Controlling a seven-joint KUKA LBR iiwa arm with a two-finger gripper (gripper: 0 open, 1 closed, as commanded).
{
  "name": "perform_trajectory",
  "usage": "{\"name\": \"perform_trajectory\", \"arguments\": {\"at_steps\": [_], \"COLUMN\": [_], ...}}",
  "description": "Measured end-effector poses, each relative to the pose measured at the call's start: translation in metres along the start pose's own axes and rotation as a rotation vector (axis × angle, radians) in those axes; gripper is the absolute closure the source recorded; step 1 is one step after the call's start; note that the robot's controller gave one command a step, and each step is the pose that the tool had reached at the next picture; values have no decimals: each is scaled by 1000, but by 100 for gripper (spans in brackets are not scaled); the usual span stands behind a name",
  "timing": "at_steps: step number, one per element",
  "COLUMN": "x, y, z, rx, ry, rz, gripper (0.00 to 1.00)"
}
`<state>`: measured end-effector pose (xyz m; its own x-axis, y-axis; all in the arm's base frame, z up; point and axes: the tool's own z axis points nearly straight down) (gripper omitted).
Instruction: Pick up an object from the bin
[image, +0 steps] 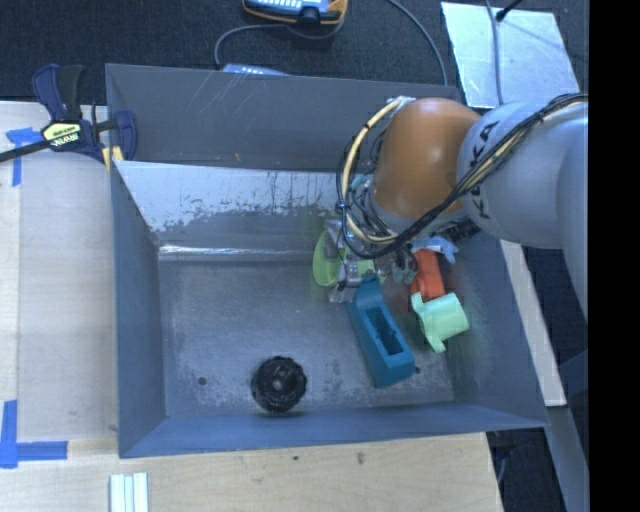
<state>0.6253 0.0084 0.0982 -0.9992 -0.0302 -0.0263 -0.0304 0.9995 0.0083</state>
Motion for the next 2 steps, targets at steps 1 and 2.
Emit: {"name": "perform_trajectory", "arguments": {"at_steps": [1, 2], "x": [0, 6], "y": [0, 8], "z": [-1, -21], "rx": [0, 4], "ry": [0, 1], "rz": [-2, -196], "gripper": [100, 100]}}
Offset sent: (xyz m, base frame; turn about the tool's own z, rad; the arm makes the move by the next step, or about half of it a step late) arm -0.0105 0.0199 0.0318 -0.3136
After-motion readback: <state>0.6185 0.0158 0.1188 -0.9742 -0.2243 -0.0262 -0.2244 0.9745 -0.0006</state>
